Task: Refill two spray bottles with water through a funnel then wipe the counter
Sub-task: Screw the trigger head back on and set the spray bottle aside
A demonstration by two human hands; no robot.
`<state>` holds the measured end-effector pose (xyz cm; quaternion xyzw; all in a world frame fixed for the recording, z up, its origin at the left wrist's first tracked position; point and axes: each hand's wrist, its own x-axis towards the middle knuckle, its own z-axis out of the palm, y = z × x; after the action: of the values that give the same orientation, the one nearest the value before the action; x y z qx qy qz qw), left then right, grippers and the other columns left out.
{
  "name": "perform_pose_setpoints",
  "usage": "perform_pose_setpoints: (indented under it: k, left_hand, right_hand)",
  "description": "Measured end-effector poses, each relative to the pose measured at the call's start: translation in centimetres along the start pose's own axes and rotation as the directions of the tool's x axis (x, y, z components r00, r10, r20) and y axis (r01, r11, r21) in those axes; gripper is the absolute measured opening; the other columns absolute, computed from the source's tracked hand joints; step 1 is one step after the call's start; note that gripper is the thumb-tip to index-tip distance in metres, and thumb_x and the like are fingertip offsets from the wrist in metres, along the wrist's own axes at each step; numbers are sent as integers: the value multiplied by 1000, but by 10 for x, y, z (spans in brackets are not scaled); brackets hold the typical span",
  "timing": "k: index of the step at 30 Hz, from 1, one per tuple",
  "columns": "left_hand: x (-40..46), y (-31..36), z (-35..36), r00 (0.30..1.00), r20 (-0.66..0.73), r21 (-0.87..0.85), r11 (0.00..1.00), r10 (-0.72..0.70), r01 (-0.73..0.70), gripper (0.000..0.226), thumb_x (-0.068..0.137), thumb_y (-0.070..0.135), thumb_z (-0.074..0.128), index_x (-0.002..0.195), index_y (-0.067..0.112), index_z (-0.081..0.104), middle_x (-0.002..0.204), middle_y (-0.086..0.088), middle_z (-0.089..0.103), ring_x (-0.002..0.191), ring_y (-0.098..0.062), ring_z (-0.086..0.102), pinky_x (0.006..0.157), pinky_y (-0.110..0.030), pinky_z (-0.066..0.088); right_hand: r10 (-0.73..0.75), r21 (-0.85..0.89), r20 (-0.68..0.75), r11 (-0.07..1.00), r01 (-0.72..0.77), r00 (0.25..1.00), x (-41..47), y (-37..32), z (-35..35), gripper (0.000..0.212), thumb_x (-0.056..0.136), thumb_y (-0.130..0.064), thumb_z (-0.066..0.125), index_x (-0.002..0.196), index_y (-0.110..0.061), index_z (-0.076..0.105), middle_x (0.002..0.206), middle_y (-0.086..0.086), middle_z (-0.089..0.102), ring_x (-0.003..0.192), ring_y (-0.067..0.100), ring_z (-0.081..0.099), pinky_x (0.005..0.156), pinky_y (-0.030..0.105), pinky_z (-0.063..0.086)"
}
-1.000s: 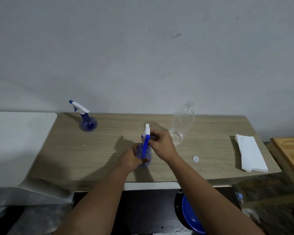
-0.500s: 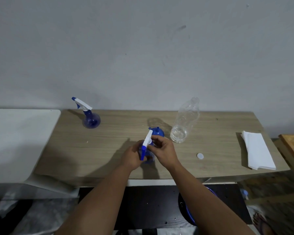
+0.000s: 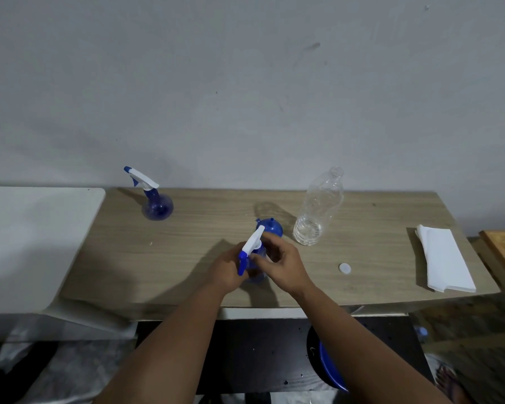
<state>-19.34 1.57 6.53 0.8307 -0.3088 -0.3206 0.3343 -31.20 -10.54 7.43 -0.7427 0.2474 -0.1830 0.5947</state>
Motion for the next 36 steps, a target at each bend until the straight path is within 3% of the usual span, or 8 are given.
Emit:
perform_pose_setpoints:
  k: [2, 7, 12, 18, 23, 29, 33, 36]
  left_hand:
    - [-2, 0, -1, 1000, 14, -3, 1000, -12, 12, 39, 83, 3, 69, 119, 18, 62, 97, 3, 62, 90, -19, 60, 75, -25, 41]
    - [1, -6, -2, 999, 18, -59, 997, -42, 43, 31, 70, 10, 74, 100, 20, 71, 91, 3, 74, 86, -17, 70, 77, -37, 58]
    - [0, -1, -1, 1000, 21, -110, 994, -7, 10, 7, 88, 11, 71, 91, 17, 68, 80, 6, 70, 74, -1, 67, 62, -19, 49]
    - [3, -4, 0, 998, 55, -111, 994, 5, 1, 58, 61, 42, 76, 117, 35, 63, 101, 15, 74, 93, -6, 71, 87, -35, 56]
    - [2, -4, -1, 999, 26, -100, 994, 37, -34, 47, 69, 27, 84, 106, 46, 63, 99, 17, 75, 93, -5, 71, 88, -32, 56]
    - [0, 0, -1, 999, 33, -25, 999, 32, -31, 49, 65, 31, 72, 113, 20, 68, 102, -1, 75, 95, -21, 71, 83, -38, 57]
    - [2, -3, -1, 999, 29, -70, 997, 42, -40, 39, 77, 24, 79, 111, 36, 64, 98, 12, 74, 93, -9, 71, 87, -34, 57]
    - [3, -4, 0, 998, 33, -95, 994, 48, -45, 43, 73, 30, 78, 112, 41, 62, 99, 13, 74, 93, -9, 70, 90, -38, 56]
  right_hand:
    - [-27, -16, -16, 1000, 27, 1000, -2, 0, -1, 36, 88, -2, 79, 122, -11, 73, 98, -6, 76, 83, 5, 69, 80, 22, 52]
    - [7, 15, -73, 1000, -6, 997, 0, -2, -1, 31, 82, -17, 86, 102, -12, 64, 99, 7, 76, 93, 29, 74, 85, 53, 60]
    - [-4, 46, -49, 999, 6, 999, -5, 0, 4, 52, 83, -5, 82, 131, -15, 64, 113, 2, 77, 105, 22, 75, 94, 40, 60]
    - [37, 25, -119, 999, -35, 992, -6, 2, 5, 34, 79, -6, 87, 89, -2, 55, 78, -7, 70, 73, 9, 67, 66, 28, 55]
    - [20, 74, -122, 997, -11, 992, -11, 0, 10, 53, 82, -1, 84, 130, -14, 64, 108, -3, 78, 104, 18, 75, 97, 33, 58]
    - [48, 72, -157, 997, -37, 986, -9, 0, 9, 33, 79, -10, 88, 98, -7, 61, 94, 2, 77, 89, 15, 75, 75, 28, 59]
    - [35, 77, -126, 997, -25, 991, -11, -3, 12, 49, 81, -9, 84, 125, -17, 63, 109, 2, 78, 104, 20, 76, 90, 33, 61]
    - [14, 35, -127, 999, -10, 992, -9, -1, 9, 31, 83, -5, 82, 109, -16, 69, 101, -2, 77, 96, 15, 75, 89, 36, 60]
